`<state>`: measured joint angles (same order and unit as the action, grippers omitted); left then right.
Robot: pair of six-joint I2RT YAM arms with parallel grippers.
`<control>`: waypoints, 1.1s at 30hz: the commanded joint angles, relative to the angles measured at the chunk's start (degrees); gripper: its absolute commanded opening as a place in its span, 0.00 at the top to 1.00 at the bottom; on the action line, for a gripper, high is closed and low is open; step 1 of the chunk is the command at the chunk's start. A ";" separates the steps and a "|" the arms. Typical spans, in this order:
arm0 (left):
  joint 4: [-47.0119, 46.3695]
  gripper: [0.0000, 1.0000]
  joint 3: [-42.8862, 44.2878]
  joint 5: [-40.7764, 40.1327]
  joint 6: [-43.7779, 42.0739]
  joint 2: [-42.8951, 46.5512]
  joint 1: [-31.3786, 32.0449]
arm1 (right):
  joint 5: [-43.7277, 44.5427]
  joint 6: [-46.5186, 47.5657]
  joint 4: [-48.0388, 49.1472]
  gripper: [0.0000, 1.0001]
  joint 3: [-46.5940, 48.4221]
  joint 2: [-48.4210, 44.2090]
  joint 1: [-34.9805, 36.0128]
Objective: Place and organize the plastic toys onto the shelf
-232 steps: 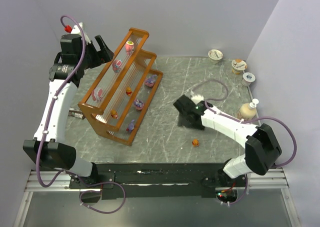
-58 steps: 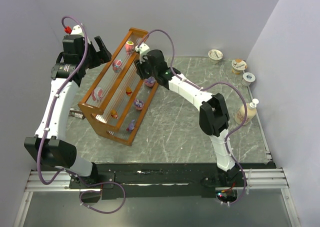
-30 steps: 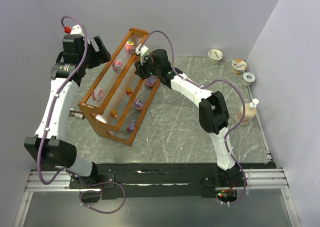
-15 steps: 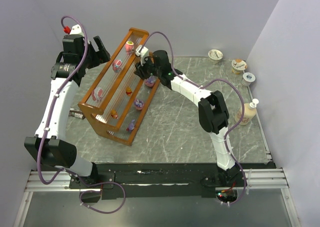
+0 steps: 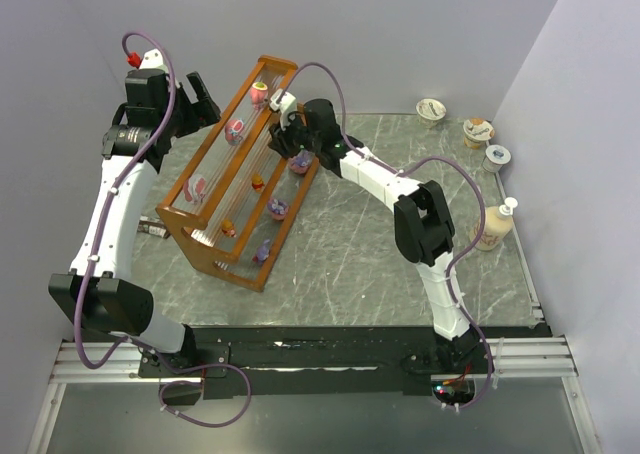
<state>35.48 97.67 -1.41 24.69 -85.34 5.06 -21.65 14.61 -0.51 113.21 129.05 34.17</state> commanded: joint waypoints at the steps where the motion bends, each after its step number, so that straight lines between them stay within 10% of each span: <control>1: 0.29 0.04 1.21 -0.88 -0.61 0.26 -0.14 | 1.96 -0.37 -3.09 0.79 2.54 1.73 -0.51; 33: 0.11 0.04 0.33 -0.44 -0.52 0.35 -0.05 | 5.39 -2.13 -9.86 0.40 5.80 3.31 -0.42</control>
<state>35.48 97.65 -1.41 24.69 -85.34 5.06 -17.32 12.82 -7.18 117.64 131.15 34.11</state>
